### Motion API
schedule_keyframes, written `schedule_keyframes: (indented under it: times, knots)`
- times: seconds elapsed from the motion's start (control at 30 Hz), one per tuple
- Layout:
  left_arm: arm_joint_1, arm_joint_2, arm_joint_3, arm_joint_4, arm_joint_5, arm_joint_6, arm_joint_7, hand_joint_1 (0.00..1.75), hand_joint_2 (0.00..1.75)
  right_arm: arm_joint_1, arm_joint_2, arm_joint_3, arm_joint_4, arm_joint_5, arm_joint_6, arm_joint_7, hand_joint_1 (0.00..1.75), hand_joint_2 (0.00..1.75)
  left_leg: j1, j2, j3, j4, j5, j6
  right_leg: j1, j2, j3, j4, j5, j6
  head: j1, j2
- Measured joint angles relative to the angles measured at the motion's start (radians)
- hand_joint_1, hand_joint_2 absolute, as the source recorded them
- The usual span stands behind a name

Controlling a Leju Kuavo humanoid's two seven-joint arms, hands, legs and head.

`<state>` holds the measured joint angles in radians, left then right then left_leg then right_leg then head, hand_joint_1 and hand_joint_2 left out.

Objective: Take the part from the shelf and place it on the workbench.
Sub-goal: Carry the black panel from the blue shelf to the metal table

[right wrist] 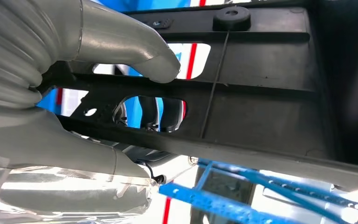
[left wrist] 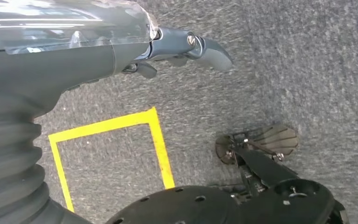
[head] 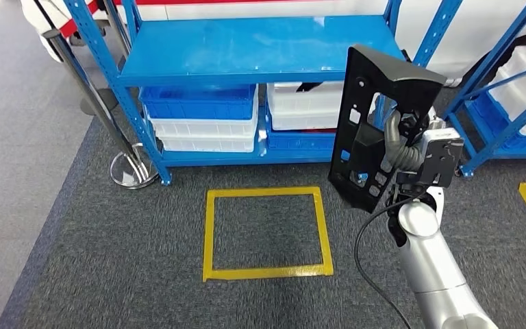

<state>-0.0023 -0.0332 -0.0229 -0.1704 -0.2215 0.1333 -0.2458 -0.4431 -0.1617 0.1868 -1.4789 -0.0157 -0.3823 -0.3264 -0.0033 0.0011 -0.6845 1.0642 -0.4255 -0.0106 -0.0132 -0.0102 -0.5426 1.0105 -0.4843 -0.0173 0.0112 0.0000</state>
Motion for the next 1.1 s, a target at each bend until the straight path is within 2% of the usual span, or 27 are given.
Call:
schedule_keyframes:
  times: [0.07, 0.1, 0.13, 0.17, 0.2, 0.23, 0.27, 0.3, 0.33, 0.37, 0.43, 0.47, 0.5, 0.53, 0.57, 0.6, 0.63, 0.67, 0.7, 0.73, 0.77, 0.83, 0.87, 0.93, 0.97, 1.03, 1.1]
  knots:
    - [-0.001, 0.0, -0.001, 0.0, -0.002, -0.002, 0.0, 0.0, 1.75, 0.018, -0.003, -0.022, -0.001, -0.001, -0.003, -0.001, 1.75, 1.75, 0.004, 0.0, -0.027, 0.113, -0.104, -0.007, 0.0, -0.002, -0.026, 0.001, 0.022, -0.009, -0.003, 0.0]
    - [-0.001, 0.001, -0.003, 0.0, -0.004, -0.003, 0.0, 0.0, 1.75, 0.027, -0.006, -0.036, 0.0, -0.005, -0.001, -0.003, 1.75, 1.75, 0.005, 0.0, -0.036, 0.178, -0.138, -0.01, 0.0, -0.003, -0.04, 0.003, 0.033, -0.009, -0.004, 0.0]
    - [-0.001, 0.001, -0.004, 0.0, -0.006, -0.004, 0.0, 0.0, 1.75, 0.036, -0.009, -0.05, 0.002, -0.01, 0.002, -0.005, 1.75, 1.75, 0.006, 0.0, -0.036, 0.224, -0.147, -0.013, 0.0, -0.004, -0.056, 0.006, 0.043, -0.008, -0.003, 0.0]
    - [-0.001, 0.002, -0.006, 0.0, -0.008, -0.005, 0.0, 0.0, 1.75, 0.045, -0.013, -0.064, 0.005, -0.016, 0.005, -0.009, 1.75, 1.75, 0.007, 0.0, -0.025, 0.246, -0.136, -0.014, 0.0, -0.004, -0.072, 0.009, 0.053, -0.006, -0.004, 0.0]
    - [-0.001, 0.002, -0.008, 0.0, -0.011, -0.005, -0.001, 0.0, 1.75, 0.052, -0.017, -0.076, 0.008, -0.019, 0.009, -0.013, 1.75, 1.75, 0.007, 0.0, 0.004, 0.228, -0.108, -0.013, 0.0, -0.004, -0.089, 0.014, 0.062, -0.004, -0.004, 0.0]
    - [-0.002, 0.002, -0.01, 0.0, -0.014, -0.006, -0.001, 0.0, 1.75, 0.058, -0.02, -0.089, 0.012, -0.022, 0.013, -0.017, 1.75, 1.75, 0.007, 0.0, 0.05, 0.176, -0.082, -0.011, 0.0, -0.004, -0.103, 0.018, 0.071, -0.002, -0.004, 0.0]
    - [-0.003, 0.003, -0.012, 0.0, -0.016, -0.008, -0.001, 0.0, 1.75, 0.063, -0.022, -0.102, 0.016, -0.025, 0.016, -0.019, 1.75, 1.75, 0.006, -0.001, 0.104, 0.104, -0.074, -0.007, 0.001, -0.003, -0.115, 0.022, 0.079, 0.003, -0.004, 0.0]
    - [-0.004, 0.004, -0.014, 0.0, -0.019, -0.009, -0.001, 0.0, 1.75, 0.068, -0.024, -0.116, 0.02, -0.027, 0.019, -0.021, 1.75, 1.75, 0.005, -0.002, 0.155, 0.028, -0.079, -0.002, 0.001, -0.002, -0.124, 0.024, 0.088, 0.008, -0.003, 0.0]
    - [-0.005, 0.004, -0.017, 0.0, -0.021, -0.01, -0.001, 0.0, 1.75, 0.073, -0.026, -0.13, 0.023, -0.03, 0.022, -0.022, 1.75, 1.75, 0.002, -0.003, 0.187, -0.026, -0.089, 0.003, 0.001, -0.003, -0.129, 0.024, 0.096, 0.015, -0.003, 0.0]
    - [-0.005, 0.004, -0.019, 0.0, -0.021, -0.011, -0.001, 0.0, 1.75, 0.076, -0.026, -0.142, 0.027, -0.033, 0.024, -0.024, 1.75, 1.75, -0.001, -0.004, 0.202, -0.058, -0.099, 0.008, 0.001, -0.004, -0.131, 0.022, 0.106, 0.021, -0.003, 0.0]
    - [-0.005, 0.004, -0.023, 0.001, -0.022, -0.013, -0.001, 0.0, 1.75, 0.083, -0.028, -0.162, 0.034, -0.037, 0.026, -0.026, 1.75, 1.75, -0.001, -0.002, 0.195, -0.072, -0.084, 0.019, -0.001, -0.003, -0.135, 0.015, 0.121, 0.034, -0.003, 0.0]
    - [-0.006, 0.003, -0.024, 0.001, -0.022, -0.014, -0.001, 0.0, 1.75, 0.086, -0.029, -0.17, 0.037, -0.038, 0.026, -0.027, 1.75, 1.75, 0.001, 0.0, 0.188, -0.077, -0.072, 0.027, -0.002, -0.001, -0.141, 0.022, 0.107, 0.039, -0.003, 0.0]
    - [-0.007, 0.003, -0.024, 0.001, -0.022, -0.014, 0.0, 0.0, 1.75, 0.089, -0.031, -0.176, 0.041, -0.039, 0.026, -0.028, 1.75, 1.75, 0.004, 0.002, 0.179, -0.081, -0.059, 0.035, -0.002, 0.001, -0.151, 0.045, 0.075, 0.043, -0.001, 0.0]
    - [-0.008, 0.003, -0.025, 0.001, -0.022, -0.015, 0.0, 0.0, 1.75, 0.091, -0.034, -0.181, 0.044, -0.039, 0.026, -0.029, 1.75, 1.75, 0.005, 0.005, 0.168, -0.084, -0.046, 0.042, -0.004, 0.003, -0.165, 0.09, 0.025, 0.046, 0.0, 0.0]
    - [-0.009, 0.003, -0.025, 0.001, -0.022, -0.015, 0.0, 0.0, 1.75, 0.094, -0.035, -0.187, 0.048, -0.039, 0.026, -0.03, 1.75, 1.75, 0.004, 0.005, 0.154, -0.083, -0.034, 0.046, -0.004, 0.004, -0.18, 0.151, -0.029, 0.048, 0.001, 0.0]
    - [-0.008, 0.003, -0.025, 0.001, -0.023, -0.016, 0.0, 0.0, 1.75, 0.097, -0.036, -0.193, 0.052, -0.039, 0.026, -0.031, 1.75, 1.75, 0.004, 0.006, 0.14, -0.082, -0.025, 0.047, -0.005, 0.005, -0.193, 0.216, -0.068, 0.051, 0.002, 0.0]
    - [-0.008, 0.003, -0.025, 0.001, -0.024, -0.016, 0.0, 0.0, 1.75, 0.101, -0.036, -0.199, 0.056, -0.039, 0.027, -0.033, 1.75, 1.75, 0.003, 0.006, 0.125, -0.08, -0.016, 0.047, -0.006, 0.005, -0.198, 0.27, -0.083, 0.054, 0.002, 0.0]
    - [-0.008, 0.003, -0.025, 0.001, -0.026, -0.016, 0.0, 0.0, 1.75, 0.105, -0.036, -0.205, 0.06, -0.038, 0.028, -0.035, 1.75, 1.75, 0.003, 0.006, 0.11, -0.076, -0.008, 0.045, -0.008, 0.005, -0.191, 0.295, -0.071, 0.056, 0.002, 0.0]
    - [-0.008, 0.003, -0.025, 0.001, -0.029, -0.015, -0.002, 0.0, 1.75, 0.108, -0.036, -0.211, 0.064, -0.036, 0.03, -0.037, 1.75, 1.75, 0.004, 0.006, 0.096, -0.072, -0.002, 0.043, -0.01, 0.005, -0.169, 0.288, -0.042, 0.057, 0.002, 0.0]
    - [-0.008, 0.003, -0.025, 0.001, -0.034, -0.013, -0.003, 0.0, 1.75, 0.11, -0.036, -0.216, 0.067, -0.034, 0.032, -0.039, 1.75, 1.75, 0.004, 0.005, 0.083, -0.068, 0.004, 0.039, -0.012, 0.005, -0.133, 0.252, -0.01, 0.058, 0.002, 0.0]
    - [-0.008, 0.003, -0.027, 0.001, -0.04, -0.011, -0.005, 0.0, 1.75, 0.111, -0.036, -0.221, 0.068, -0.033, 0.033, -0.04, 1.75, 1.75, 0.004, 0.005, 0.072, -0.063, 0.008, 0.035, -0.013, 0.005, -0.086, 0.19, 0.004, 0.057, 0.002, 0.0]
    - [-0.008, 0.004, -0.033, 0.001, -0.05, -0.007, -0.006, 0.0, 1.75, 0.111, -0.037, -0.23, 0.07, -0.031, 0.035, -0.041, 1.75, 1.75, 0.0, 0.006, 0.059, -0.053, 0.017, 0.024, -0.01, 0.007, -0.003, 0.066, -0.013, 0.049, 0.001, 0.0]
    - [-0.008, 0.004, -0.036, 0.001, -0.052, -0.006, -0.006, 0.0, 1.75, 0.11, -0.038, -0.234, 0.07, -0.03, 0.036, -0.041, 1.75, 1.75, -0.001, 0.006, 0.054, -0.051, 0.022, 0.019, -0.007, 0.008, 0.018, 0.028, -0.03, 0.044, 0.001, 0.0]
    - [-0.008, 0.005, -0.04, 0.001, -0.053, -0.004, -0.006, 0.0, 1.75, 0.112, -0.039, -0.238, 0.074, -0.026, 0.036, -0.042, 1.75, 1.75, -0.003, 0.005, 0.047, -0.049, 0.033, 0.008, -0.007, 0.008, 0.018, 0.009, -0.035, 0.032, 0.001, 0.0]
    - [-0.008, 0.006, -0.041, 0.001, -0.053, -0.004, -0.005, 0.0, 1.75, 0.112, -0.039, -0.24, 0.076, -0.024, 0.035, -0.042, 1.75, 1.75, -0.002, 0.005, 0.041, -0.043, 0.027, 0.003, -0.008, 0.007, 0.015, 0.008, -0.031, 0.024, 0.001, 0.0]
    - [-0.009, 0.008, -0.042, 0.001, -0.053, -0.003, -0.004, 0.0, 1.75, 0.112, -0.04, -0.245, 0.084, -0.02, 0.034, -0.042, 1.75, 1.75, -0.001, 0.004, 0.016, 0.021, -0.024, -0.006, -0.012, 0.007, 0.007, 0.005, -0.021, 0.008, -0.001, 0.0]
    - [-0.009, 0.009, -0.043, 0.001, -0.053, -0.002, -0.003, 0.0, 1.75, 0.11, -0.049, -0.26, 0.098, -0.02, 0.035, -0.041, 1.75, 1.75, 0.001, 0.004, -0.029, 0.154, -0.1, -0.012, -0.008, 0.009, -0.001, 0.008, -0.014, 0.0, -0.003, 0.0]
